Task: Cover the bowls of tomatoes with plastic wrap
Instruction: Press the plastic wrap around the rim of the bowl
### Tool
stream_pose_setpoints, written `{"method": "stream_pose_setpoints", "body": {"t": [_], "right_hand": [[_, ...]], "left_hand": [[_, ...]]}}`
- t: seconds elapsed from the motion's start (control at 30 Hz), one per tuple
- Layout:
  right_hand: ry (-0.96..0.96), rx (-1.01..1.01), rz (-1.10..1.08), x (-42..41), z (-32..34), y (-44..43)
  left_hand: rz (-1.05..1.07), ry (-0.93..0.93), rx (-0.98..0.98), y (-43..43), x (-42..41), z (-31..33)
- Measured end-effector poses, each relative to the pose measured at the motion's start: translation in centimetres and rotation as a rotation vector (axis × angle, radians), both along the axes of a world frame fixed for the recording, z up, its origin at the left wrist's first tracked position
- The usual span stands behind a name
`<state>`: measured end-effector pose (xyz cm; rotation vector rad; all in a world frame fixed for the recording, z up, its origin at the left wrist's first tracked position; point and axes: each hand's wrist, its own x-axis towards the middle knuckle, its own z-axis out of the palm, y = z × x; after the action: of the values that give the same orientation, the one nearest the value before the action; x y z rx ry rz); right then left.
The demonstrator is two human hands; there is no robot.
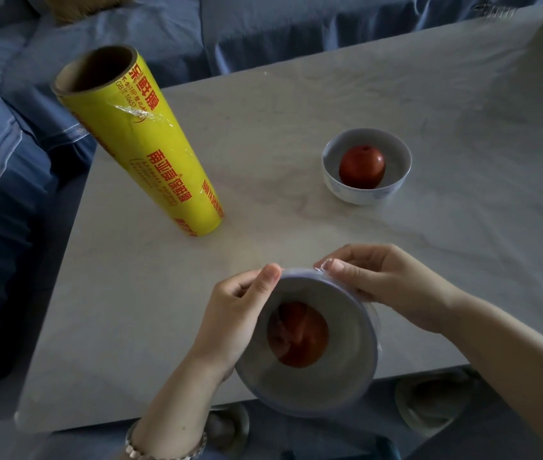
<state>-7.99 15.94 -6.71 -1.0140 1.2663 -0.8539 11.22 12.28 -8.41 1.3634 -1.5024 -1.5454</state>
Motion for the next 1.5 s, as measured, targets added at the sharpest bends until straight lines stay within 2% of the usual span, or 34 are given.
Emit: {"method": "stream_pose_setpoints", "body": {"t": [0.17, 0.27, 0.4, 0.53, 0.67, 0.9, 1.0, 1.07, 1.13, 1.27, 1.33, 1.43, 1.5], "right_hand": [[0.084, 0.005, -0.040, 0.0, 0.8, -1.1], [0.064, -0.016, -0.127, -0.1, 1.3, -1.8], [0.012, 0.065, -0.179, 0.4, 1.3, -2.2], [0.024, 0.133, -0.090, 0.7, 1.1, -2.6], [0.080, 0.298, 0.158, 0.2, 1.3, -3.0], [0.395, 0.325, 0.413, -0.3, 1.7, -3.6], [0.343, 0.386, 0.462, -0.7, 2.1, -3.6], [0.247, 0.352, 0.462, -0.9, 2.0, -3.4], [0.220, 0.234, 0.411, -0.8, 1.5, -3.1], [0.176, 0.019, 0.140, 0.2, 0.4, -2.2], [0.207, -0.057, 0.035, 0.7, -0.1, -1.9], [0.315, -0.139, -0.023, 1.4, -0.8, -1.9], [0.319, -0.153, -0.052, 1.7, -1.1, -2.0]], "left_hand": [[0.010, -0.035, -0.058, 0.1, 0.0, 0.5], [0.002, -0.022, -0.029, 0.2, 0.3, 0.8], [-0.012, -0.024, -0.059, 0.6, 0.5, 0.9], [-0.013, -0.036, -0.083, 0.7, 0.6, 0.7], [-0.029, -0.039, -0.063, 0.8, 0.7, 0.6], [-0.058, -0.052, -0.023, 0.8, 0.5, 0.6], [-0.074, -0.072, -0.011, 0.7, 0.6, 0.4], [-0.082, -0.072, 0.000, 0.6, 0.6, 0.2], [-0.096, -0.057, 0.015, 0.7, 0.6, 0.2], [-0.106, -0.029, 0.002, 0.8, 0.6, 0.3], [-0.106, -0.019, -0.029, 0.8, 0.6, 0.3], [-0.078, 0.022, -0.076, 0.9, 0.5, 0.5], [-0.068, 0.025, -0.123, 0.8, 0.5, 0.6]]}}
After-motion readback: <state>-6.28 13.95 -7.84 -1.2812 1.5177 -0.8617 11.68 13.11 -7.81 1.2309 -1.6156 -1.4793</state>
